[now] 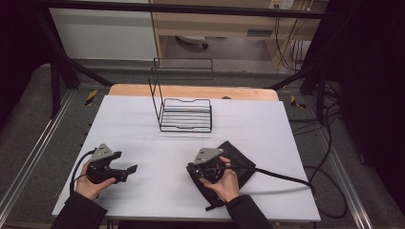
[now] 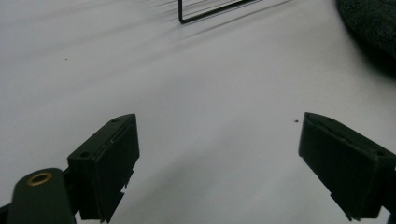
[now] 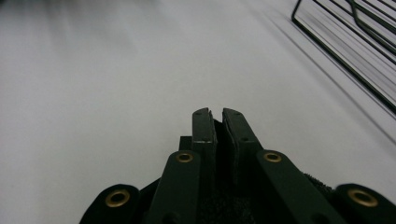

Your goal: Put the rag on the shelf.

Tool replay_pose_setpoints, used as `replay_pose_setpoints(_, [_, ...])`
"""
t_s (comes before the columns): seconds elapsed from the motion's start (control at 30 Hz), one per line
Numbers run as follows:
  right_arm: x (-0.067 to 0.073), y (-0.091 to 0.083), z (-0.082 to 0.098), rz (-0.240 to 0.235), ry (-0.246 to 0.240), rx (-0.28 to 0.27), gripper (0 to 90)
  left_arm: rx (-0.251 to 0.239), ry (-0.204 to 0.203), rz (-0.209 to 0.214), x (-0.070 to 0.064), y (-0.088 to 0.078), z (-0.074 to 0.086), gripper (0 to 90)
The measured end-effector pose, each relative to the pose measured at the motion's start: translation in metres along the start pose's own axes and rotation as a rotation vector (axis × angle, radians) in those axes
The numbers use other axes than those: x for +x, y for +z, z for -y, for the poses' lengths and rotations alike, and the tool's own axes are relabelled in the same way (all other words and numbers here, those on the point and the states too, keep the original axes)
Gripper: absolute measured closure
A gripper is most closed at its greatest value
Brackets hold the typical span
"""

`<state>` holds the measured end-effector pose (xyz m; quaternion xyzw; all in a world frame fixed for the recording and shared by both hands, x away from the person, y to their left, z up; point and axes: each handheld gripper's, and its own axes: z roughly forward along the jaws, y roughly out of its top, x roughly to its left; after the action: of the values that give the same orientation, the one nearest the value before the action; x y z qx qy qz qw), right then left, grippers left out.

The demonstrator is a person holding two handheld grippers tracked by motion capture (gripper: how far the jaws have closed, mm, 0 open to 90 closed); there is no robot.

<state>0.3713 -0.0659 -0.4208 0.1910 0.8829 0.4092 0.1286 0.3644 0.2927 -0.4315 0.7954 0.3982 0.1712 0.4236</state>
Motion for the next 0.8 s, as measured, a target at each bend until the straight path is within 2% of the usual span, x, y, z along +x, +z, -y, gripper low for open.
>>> replay_pose_setpoints(0.4, [0.022, 0.024, -0.017, -0.082, -0.048, 0.01, 84.4, 0.003, -0.005, -0.007, 0.001, 0.0, 0.0, 12.3])
replay_pose_setpoints(0.67, [0.024, 0.04, -0.01, -0.111, -0.03, 0.041, 82.9, 0.009, -0.005, -0.007, 0.001, 0.0, 0.0, 12.3])
replay_pose_setpoints(0.8, [0.023, 0.045, -0.008, -0.128, 0.009, 0.046, 73.5, 0.009, -0.007, -0.005, 0.0, 0.0, -0.001, 12.4])
